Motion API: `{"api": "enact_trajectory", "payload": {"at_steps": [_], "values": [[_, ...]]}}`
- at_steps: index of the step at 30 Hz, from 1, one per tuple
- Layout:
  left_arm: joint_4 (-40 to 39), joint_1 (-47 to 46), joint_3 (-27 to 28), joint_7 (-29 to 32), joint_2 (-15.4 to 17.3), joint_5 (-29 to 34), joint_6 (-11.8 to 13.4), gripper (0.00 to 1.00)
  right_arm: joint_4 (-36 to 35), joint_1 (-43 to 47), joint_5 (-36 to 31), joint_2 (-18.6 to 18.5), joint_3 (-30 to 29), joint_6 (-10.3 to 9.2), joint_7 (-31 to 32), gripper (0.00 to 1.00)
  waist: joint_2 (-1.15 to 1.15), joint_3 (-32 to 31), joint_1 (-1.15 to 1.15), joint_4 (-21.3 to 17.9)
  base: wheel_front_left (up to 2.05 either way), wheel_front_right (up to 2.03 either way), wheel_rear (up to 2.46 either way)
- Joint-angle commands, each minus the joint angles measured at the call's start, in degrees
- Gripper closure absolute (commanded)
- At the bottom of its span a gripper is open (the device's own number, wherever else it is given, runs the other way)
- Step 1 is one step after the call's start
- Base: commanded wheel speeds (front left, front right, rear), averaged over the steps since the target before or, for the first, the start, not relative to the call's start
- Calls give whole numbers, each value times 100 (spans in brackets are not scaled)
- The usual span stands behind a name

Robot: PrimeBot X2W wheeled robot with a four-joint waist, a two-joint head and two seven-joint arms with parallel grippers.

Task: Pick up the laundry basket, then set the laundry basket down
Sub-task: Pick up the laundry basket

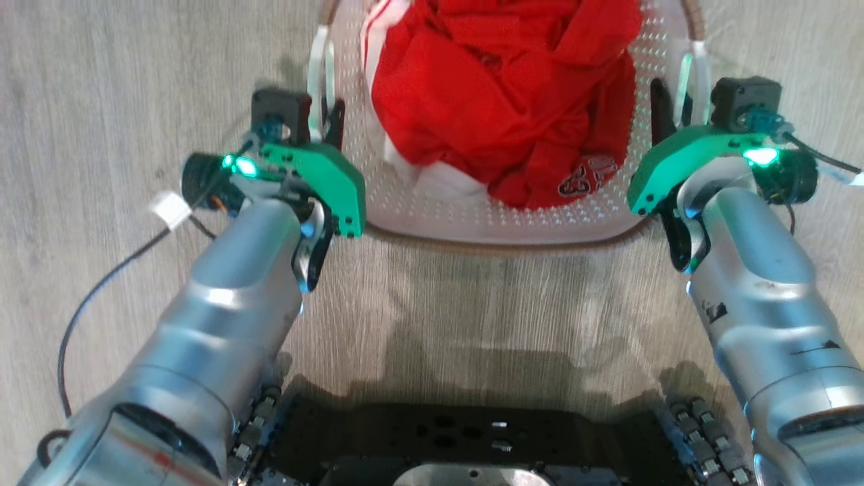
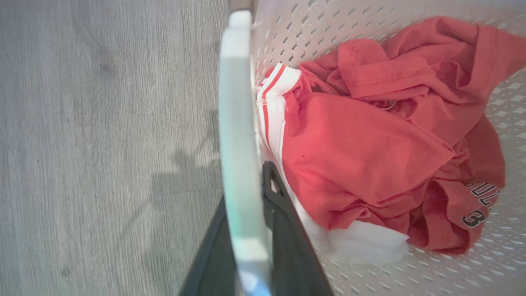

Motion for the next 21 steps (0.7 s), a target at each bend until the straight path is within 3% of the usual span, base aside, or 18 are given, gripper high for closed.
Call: {"api": "enact_trajectory", "payload": {"at_steps": [1,9,21], "values": [[-56,188,-6,-38,164,-9,24,100,-30,344,-9,102,178,-8,-70,100,0,-102,0,-12,0,0,0],[65,574,-196,-38,164,-298,35,100,524,475,331,102,545,-8,-70,100,0,-696,0,-66,0,0,0],[533,1159,-754,180,164,-908,-124,100,1269,760,1399,102,1554,-8,260,100,0,-1771,0,-182,0,0,0]]}}
